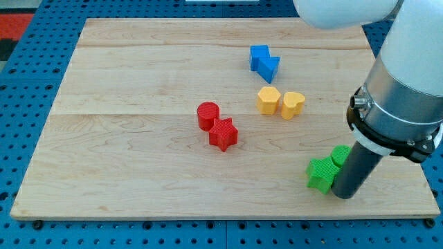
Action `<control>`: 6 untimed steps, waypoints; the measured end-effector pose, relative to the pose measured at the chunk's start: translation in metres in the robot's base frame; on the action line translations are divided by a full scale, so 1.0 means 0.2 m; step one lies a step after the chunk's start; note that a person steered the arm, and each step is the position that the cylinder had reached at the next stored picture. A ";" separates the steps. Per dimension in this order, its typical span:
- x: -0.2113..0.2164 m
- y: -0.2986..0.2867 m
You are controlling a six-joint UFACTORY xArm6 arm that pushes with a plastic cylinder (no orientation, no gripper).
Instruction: Place your hand at the bottom right corner of the board
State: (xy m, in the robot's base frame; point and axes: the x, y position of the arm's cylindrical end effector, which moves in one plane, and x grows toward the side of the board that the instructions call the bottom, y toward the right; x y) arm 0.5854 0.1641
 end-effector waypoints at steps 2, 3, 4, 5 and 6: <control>-0.06 0.00; -0.05 0.00; -0.03 0.12; -0.02 0.40; -0.02 0.46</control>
